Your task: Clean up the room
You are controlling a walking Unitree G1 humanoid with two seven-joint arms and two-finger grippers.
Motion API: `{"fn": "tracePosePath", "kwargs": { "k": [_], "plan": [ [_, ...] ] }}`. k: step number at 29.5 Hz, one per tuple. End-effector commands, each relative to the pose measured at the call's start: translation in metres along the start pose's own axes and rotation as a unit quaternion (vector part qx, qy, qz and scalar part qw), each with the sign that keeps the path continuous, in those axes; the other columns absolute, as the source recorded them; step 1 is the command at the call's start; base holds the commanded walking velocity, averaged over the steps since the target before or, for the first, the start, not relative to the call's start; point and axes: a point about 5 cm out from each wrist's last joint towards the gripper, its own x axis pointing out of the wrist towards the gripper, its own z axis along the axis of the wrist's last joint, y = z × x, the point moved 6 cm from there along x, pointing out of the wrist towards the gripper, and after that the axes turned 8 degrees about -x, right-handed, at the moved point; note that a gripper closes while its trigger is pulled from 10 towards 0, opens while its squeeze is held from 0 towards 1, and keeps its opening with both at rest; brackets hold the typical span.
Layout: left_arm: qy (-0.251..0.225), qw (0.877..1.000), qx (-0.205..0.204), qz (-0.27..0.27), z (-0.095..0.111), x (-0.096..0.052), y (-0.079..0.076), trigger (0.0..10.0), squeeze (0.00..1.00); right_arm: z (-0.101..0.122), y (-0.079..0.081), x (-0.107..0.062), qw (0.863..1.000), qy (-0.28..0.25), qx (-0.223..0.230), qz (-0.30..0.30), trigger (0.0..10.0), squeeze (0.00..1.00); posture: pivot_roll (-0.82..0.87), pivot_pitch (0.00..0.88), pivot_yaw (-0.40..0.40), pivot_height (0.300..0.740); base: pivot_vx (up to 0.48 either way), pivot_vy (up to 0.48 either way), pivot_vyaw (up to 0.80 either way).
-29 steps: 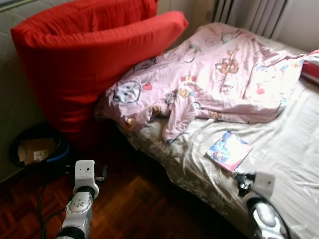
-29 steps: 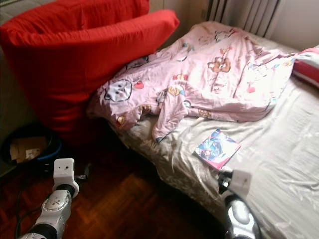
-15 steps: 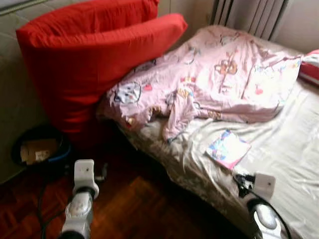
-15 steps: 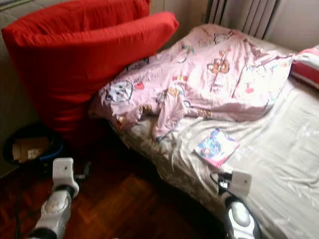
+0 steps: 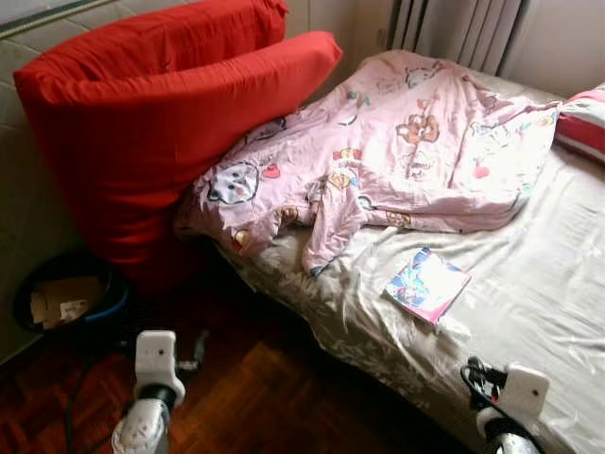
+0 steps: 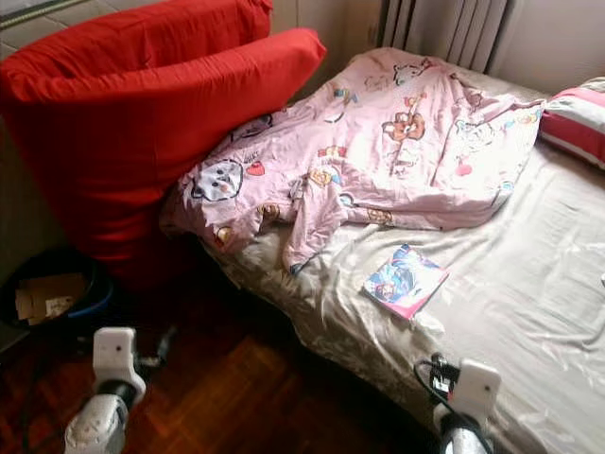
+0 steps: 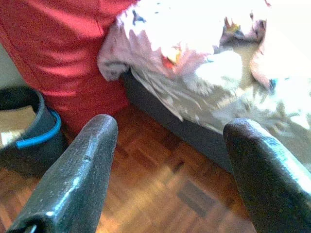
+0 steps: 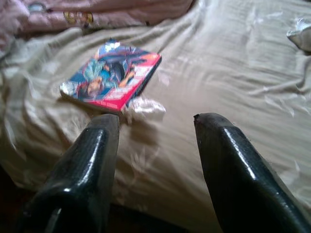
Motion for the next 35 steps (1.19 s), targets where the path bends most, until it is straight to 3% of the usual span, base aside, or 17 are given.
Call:
{"fn": "tracePosePath", "kwargs": {
  "k": [1, 6, 12, 24, 31, 35],
  "plan": [
    [0.0, 1.0, -0.006, 0.006, -0.001, -0.003, 0.004, 10.0, 0.0, 0.0, 0.002, 0.0, 1.0, 0.001, -0.001, 0.005, 10.0, 0.0, -0.01, 0.084, 0.009, 0.74, 0.266, 0.0, 0.0],
    [-0.002, 1.0, -0.007, 0.006, 0.0, -0.003, 0.005, 10.0, 0.0, 0.003, 0.007, 0.004, 1.0, 0.002, 0.002, 0.012, 10.0, 0.0, 0.0, 0.074, 0.001, 0.74, 0.274, 0.0, 0.0],
    [0.0, 1.0, -0.008, 0.009, 0.0, -0.005, 0.008, 10.0, 0.0, 0.005, 0.014, 0.007, 1.0, 0.004, 0.003, 0.026, 10.0, 0.0, 0.01, 0.056, 0.001, 0.74, 0.277, 0.0, -0.73],
    [0.001, 1.0, 0.002, 0.0, 0.007, 0.0, 0.011, 10.0, 0.0, 0.002, 0.022, 0.007, 1.0, 0.011, 0.01, 0.025, 10.0, 0.0, 0.0, 0.011, 0.04, 0.74, 0.285, 0.0, 0.0],
    [-0.001, 1.0, 0.002, -0.005, 0.011, 0.006, 0.008, 10.0, 0.0, 0.003, 0.022, 0.008, 1.0, 0.014, 0.015, 0.021, 10.0, 0.0, 0.0, 0.043, 0.041, 0.74, 0.288, 0.0, 0.0],
    [-0.003, 1.0, -0.002, -0.002, 0.012, 0.007, 0.008, 10.0, 0.0, 0.002, 0.021, 0.009, 1.0, 0.018, 0.017, 0.018, 10.0, 0.0, 0.01, 0.066, 0.035, 0.74, 0.141, 0.0, -0.72]
  ]
}}
